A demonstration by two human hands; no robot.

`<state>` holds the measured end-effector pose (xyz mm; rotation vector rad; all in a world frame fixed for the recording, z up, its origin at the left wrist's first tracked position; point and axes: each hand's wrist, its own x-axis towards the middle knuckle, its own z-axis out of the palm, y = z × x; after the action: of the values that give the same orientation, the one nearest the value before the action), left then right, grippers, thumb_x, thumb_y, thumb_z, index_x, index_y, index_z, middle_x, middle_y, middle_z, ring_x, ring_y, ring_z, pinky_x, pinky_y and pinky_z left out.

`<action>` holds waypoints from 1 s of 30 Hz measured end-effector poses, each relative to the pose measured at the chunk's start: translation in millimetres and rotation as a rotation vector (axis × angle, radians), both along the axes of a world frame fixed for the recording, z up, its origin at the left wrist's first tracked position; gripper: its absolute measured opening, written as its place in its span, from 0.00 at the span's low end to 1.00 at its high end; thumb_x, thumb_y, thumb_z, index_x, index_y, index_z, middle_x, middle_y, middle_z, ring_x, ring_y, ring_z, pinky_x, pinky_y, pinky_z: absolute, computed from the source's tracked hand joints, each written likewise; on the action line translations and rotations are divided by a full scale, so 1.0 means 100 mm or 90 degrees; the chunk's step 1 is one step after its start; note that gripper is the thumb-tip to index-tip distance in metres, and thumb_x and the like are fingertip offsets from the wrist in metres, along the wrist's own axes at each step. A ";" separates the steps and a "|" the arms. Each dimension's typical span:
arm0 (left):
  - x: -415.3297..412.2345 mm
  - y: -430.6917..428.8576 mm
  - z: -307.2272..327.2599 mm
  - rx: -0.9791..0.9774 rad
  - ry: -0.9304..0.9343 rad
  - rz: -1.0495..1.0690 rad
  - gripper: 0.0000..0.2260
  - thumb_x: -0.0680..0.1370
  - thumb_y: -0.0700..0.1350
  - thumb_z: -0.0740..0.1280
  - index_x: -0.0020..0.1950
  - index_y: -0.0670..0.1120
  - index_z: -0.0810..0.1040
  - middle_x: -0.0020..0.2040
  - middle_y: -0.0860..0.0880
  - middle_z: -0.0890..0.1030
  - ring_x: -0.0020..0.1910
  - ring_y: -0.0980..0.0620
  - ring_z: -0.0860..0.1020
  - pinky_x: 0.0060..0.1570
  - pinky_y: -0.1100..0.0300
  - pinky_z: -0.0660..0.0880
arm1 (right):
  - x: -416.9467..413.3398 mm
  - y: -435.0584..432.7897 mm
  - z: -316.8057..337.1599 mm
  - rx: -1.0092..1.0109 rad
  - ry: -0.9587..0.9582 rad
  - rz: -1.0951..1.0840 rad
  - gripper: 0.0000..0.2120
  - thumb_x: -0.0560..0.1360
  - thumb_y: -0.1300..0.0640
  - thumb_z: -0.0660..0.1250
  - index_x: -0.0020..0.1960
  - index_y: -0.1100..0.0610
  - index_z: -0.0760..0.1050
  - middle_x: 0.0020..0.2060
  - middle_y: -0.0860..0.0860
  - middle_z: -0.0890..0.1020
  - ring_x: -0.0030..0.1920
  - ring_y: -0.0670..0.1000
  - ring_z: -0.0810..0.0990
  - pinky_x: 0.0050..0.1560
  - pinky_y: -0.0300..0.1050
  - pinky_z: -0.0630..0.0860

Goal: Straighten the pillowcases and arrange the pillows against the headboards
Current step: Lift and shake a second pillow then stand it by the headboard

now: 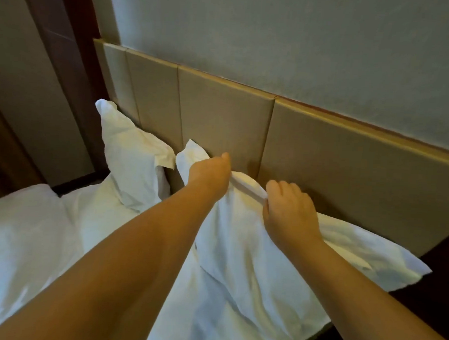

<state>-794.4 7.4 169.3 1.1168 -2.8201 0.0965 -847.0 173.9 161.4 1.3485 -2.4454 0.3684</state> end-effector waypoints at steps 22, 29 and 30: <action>2.86 -1.51 -3.38 0.389 -0.121 0.322 0.17 0.78 0.39 0.61 0.67 0.45 0.68 0.61 0.45 0.69 0.60 0.44 0.74 0.55 0.51 0.73 | 1.78 -2.39 -2.76 0.469 -0.167 0.277 0.08 0.78 0.62 0.60 0.56 0.59 0.71 0.57 0.55 0.73 0.59 0.56 0.71 0.54 0.46 0.70; 2.81 -1.72 -4.36 0.537 -0.014 0.287 0.30 0.77 0.39 0.64 0.76 0.53 0.57 0.70 0.48 0.65 0.65 0.42 0.73 0.61 0.43 0.73 | 2.06 -2.92 -3.53 0.596 -0.236 0.252 0.12 0.77 0.56 0.61 0.58 0.61 0.72 0.56 0.57 0.75 0.58 0.59 0.74 0.52 0.48 0.70; 2.80 -1.74 -4.42 0.542 -0.032 0.285 0.31 0.76 0.40 0.64 0.76 0.54 0.56 0.70 0.49 0.65 0.65 0.41 0.73 0.59 0.42 0.73 | 2.10 -2.98 -3.61 0.606 -0.242 0.234 0.13 0.76 0.55 0.61 0.58 0.60 0.71 0.55 0.56 0.76 0.57 0.59 0.75 0.50 0.47 0.70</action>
<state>-514.5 -166.5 -272.4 1.8783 -2.6036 -1.1386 -637.0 -124.6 -199.7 2.2795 -2.7870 -0.6187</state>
